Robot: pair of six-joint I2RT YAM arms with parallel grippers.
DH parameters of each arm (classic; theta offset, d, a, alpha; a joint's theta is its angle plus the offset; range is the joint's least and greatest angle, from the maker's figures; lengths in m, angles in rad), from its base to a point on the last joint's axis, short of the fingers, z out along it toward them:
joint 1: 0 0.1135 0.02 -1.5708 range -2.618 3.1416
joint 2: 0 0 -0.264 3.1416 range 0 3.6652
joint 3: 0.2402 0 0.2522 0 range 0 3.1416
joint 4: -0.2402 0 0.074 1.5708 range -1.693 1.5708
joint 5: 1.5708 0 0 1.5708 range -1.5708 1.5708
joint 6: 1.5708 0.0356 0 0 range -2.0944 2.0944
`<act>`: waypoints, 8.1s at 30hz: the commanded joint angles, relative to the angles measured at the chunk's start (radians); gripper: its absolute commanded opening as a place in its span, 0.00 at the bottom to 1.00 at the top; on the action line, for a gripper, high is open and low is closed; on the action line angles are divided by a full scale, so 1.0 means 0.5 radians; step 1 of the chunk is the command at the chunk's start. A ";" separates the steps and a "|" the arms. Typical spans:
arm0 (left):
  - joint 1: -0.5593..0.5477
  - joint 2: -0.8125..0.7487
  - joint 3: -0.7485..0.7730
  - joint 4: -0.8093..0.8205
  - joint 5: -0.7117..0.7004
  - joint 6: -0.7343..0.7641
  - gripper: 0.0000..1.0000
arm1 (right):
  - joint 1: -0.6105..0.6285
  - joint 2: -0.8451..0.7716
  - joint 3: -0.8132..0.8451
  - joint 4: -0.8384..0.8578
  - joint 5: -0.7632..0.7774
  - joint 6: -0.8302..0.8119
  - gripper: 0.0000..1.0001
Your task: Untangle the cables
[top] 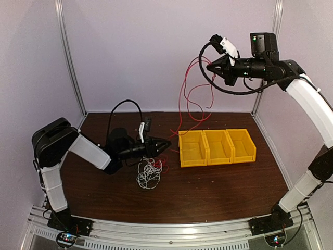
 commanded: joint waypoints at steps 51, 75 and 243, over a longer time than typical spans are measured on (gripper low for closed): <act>-0.075 -0.056 -0.085 -0.094 -0.406 0.150 0.55 | -0.036 0.703 -1.260 1.038 0.077 0.453 0.00; -0.040 0.259 0.386 -0.685 -0.434 0.030 0.55 | 0.062 0.847 -0.967 0.353 0.203 0.379 0.00; 0.094 0.120 0.043 -0.916 -0.833 0.159 0.64 | -0.062 0.218 0.878 -0.040 0.047 0.067 0.00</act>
